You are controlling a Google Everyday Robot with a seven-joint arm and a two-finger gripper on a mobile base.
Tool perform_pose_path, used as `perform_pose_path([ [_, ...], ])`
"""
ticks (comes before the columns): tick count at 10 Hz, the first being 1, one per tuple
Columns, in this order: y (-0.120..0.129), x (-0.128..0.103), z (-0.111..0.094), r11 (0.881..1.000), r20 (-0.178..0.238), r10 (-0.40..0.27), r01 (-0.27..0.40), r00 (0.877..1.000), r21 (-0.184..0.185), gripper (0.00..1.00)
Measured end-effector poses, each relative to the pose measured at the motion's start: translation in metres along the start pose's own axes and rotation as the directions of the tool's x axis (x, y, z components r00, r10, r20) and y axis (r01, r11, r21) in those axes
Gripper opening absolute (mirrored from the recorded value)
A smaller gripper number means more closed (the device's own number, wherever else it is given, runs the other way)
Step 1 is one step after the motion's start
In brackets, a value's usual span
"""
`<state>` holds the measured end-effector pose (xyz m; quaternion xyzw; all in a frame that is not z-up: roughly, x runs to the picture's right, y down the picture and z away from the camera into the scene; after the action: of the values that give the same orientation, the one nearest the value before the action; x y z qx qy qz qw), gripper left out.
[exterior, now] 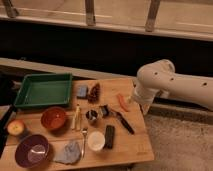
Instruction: Place brush in metal cup
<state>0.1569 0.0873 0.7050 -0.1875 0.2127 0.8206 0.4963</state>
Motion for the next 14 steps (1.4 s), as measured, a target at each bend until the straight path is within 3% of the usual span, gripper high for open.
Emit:
perform_pose_path([
  [1, 0.016, 0.003, 0.001, 0.993, 0.000, -0.116, 0.116, 0.993, 0.002, 0.63],
  [2, 0.035, 0.008, 0.005, 0.966, -0.006, -0.259, 0.259, 0.966, 0.005, 0.63],
  [4, 0.064, 0.023, 0.014, 0.896, -0.035, -0.444, 0.444, 0.896, 0.006, 0.63],
  [5, 0.080, 0.033, 0.018, 0.849, -0.049, -0.529, 0.529, 0.847, -0.002, 0.63],
  [7, 0.083, 0.036, 0.020, 0.824, -0.057, -0.566, 0.567, 0.822, 0.002, 0.63],
  [8, 0.084, 0.036, 0.020, 0.824, -0.056, -0.566, 0.567, 0.823, 0.002, 0.63],
  [11, 0.081, 0.028, 0.038, 0.846, -0.057, -0.532, 0.533, 0.845, -0.005, 0.63],
  [14, 0.070, 0.015, 0.091, 0.864, -0.043, -0.503, 0.504, 0.863, 0.011, 0.63],
])
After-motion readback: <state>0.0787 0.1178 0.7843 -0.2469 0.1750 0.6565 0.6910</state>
